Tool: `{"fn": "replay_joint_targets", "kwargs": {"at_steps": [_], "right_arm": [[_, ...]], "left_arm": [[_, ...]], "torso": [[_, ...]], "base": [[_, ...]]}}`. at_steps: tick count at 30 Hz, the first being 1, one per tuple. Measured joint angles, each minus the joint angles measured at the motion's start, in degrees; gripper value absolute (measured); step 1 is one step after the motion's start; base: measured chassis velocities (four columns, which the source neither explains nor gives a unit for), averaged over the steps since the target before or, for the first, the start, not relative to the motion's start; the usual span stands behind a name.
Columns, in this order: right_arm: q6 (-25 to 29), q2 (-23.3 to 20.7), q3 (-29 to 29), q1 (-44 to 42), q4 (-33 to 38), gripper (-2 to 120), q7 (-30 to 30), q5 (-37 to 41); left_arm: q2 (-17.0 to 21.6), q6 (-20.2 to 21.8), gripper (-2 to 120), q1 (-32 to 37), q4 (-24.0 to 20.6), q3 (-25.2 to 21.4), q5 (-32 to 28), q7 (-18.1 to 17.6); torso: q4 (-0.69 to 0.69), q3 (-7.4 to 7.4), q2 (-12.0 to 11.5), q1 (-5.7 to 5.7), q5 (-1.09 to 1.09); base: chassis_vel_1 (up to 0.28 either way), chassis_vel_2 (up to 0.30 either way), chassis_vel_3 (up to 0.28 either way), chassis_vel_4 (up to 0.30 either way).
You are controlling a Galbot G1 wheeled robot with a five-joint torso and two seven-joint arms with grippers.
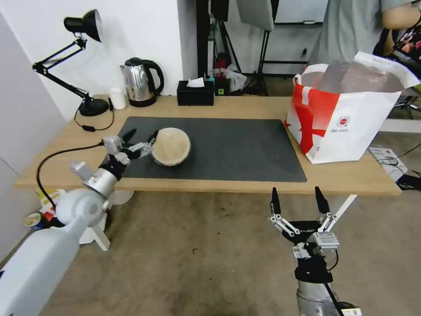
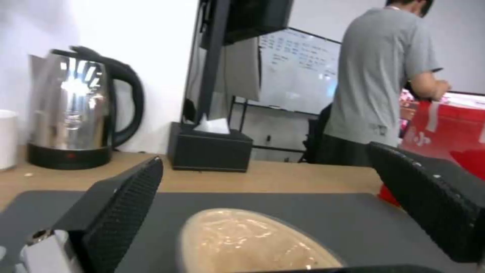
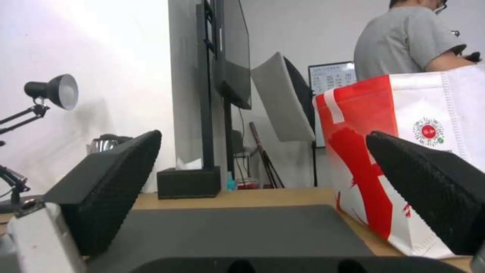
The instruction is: Pick up the trash from the table and place it into the takeout bag.
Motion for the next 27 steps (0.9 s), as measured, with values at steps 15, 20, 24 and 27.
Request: {"fn": "replay_joint_targets", "kwargs": {"at_steps": [15, 20, 24, 27], "right_arm": [[0.00, 0.00, 0.00, 0.00, 0.00, 100, 0.00, 0.00], [0.00, 0.00, 0.00, 0.00, 0.00, 100, 0.00, 0.00], [0.00, 0.00, 0.00, 0.00, 0.00, 100, 0.00, 0.00], [0.00, 0.00, 0.00, 0.00, 0.00, 100, 0.00, 0.00]], "left_arm": [[-0.69, 0.05, 100, 2.97, -0.02, -2.45, -0.64, -0.17], [-1.54, 0.09, 100, 2.93, 0.48, -2.19, -1.09, -0.63], [-2.83, 0.41, 100, 2.58, 1.42, -1.14, -1.81, -1.54], [-3.16, 0.52, 100, 2.50, 2.03, -0.87, -1.94, -1.63]], "torso": [[0.01, 0.00, 0.00, 0.00, -0.01], [0.00, 0.00, 0.00, 0.00, 0.02], [0.00, 0.00, 0.00, 0.00, 0.01], [0.00, 0.00, 0.00, -0.01, 0.00]], "base": [[0.000, 0.000, 0.000, 0.000], [0.000, 0.000, 0.000, 0.000], [0.000, 0.000, 0.000, 0.000], [0.000, 0.000, 0.000, 0.000]]}}
